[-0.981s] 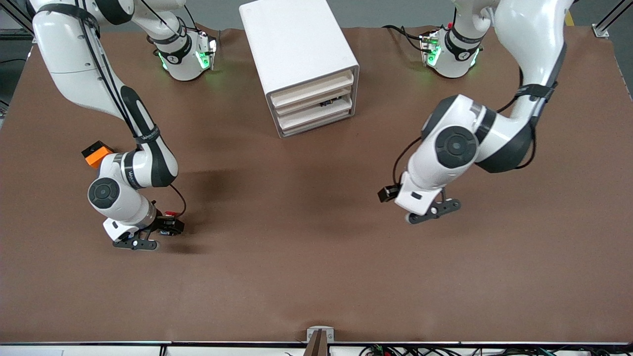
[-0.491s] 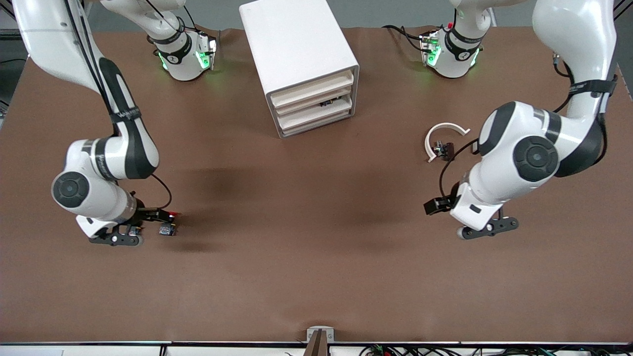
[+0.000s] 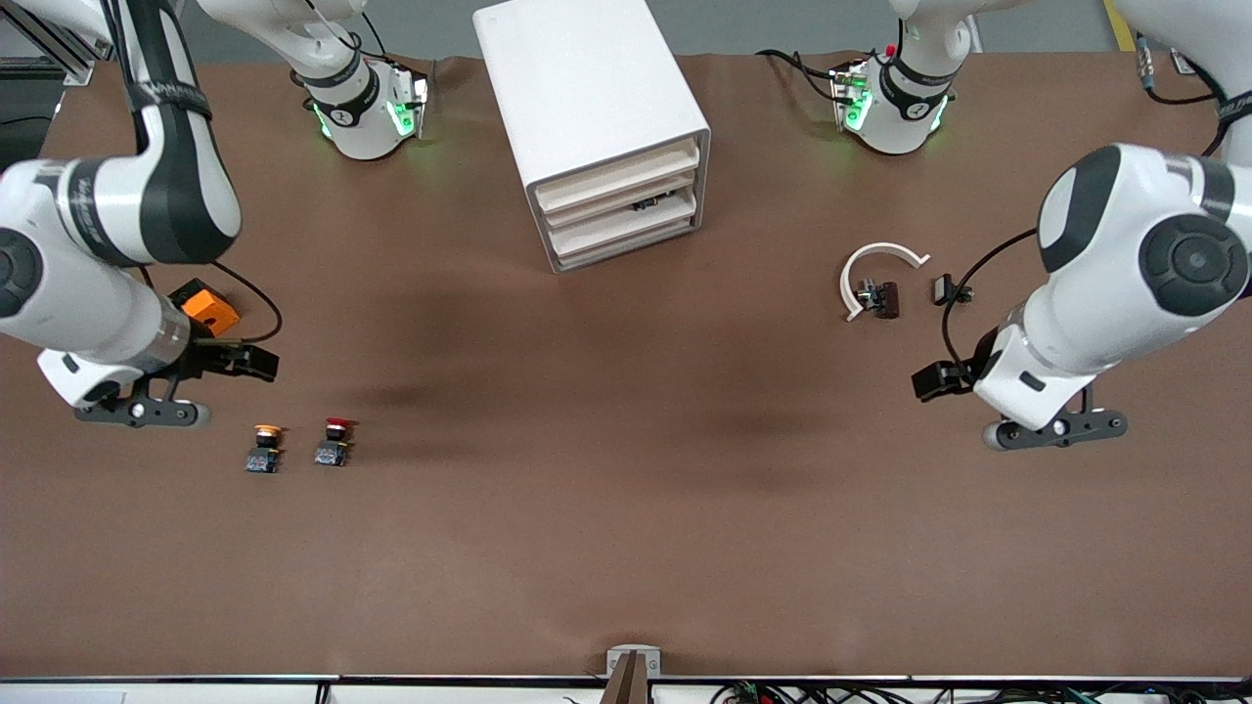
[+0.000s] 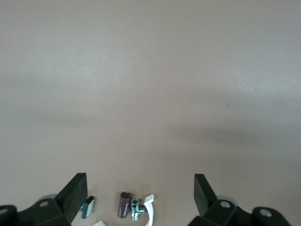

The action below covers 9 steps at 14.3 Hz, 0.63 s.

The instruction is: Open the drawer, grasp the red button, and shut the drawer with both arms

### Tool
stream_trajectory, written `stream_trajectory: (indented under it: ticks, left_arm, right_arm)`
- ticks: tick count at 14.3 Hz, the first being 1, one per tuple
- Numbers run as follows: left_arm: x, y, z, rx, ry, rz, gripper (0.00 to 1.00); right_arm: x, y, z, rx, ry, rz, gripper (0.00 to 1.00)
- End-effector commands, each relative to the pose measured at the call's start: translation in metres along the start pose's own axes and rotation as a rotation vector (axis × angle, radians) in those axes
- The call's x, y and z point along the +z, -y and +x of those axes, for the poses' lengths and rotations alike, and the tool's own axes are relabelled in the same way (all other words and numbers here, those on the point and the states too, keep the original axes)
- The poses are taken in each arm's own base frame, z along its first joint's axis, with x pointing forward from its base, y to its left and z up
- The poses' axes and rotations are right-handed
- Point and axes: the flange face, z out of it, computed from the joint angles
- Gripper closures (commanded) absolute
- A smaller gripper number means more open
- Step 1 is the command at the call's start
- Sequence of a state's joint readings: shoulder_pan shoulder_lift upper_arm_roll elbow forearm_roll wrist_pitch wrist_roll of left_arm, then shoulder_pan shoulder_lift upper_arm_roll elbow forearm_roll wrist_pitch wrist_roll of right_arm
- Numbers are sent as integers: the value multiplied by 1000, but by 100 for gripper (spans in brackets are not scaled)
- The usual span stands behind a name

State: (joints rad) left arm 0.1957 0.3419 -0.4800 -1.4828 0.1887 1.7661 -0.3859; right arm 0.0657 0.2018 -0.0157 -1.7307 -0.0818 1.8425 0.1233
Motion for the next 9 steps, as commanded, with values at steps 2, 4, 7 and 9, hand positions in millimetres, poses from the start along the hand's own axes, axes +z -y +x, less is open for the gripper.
stream_trajectory:
  ticks: [2,4,7,9]
  left_arm:
    - [-36,28,-16,100,-7,52,0]
    - [-49,48,-14,93,-28,54,0]
    - [-70,52,-12,80,-59,47,0]
    - [-81,53,-19,78,-49,56,0]
  right_arm:
    - [-38,4,-9,-13,4,11,0]
    - [-64,4,-10,-5,17,8,0]
    - [-73,-4,-10,9,12,15,0]
    - [-84,-6,-9,8,-3,17,0]
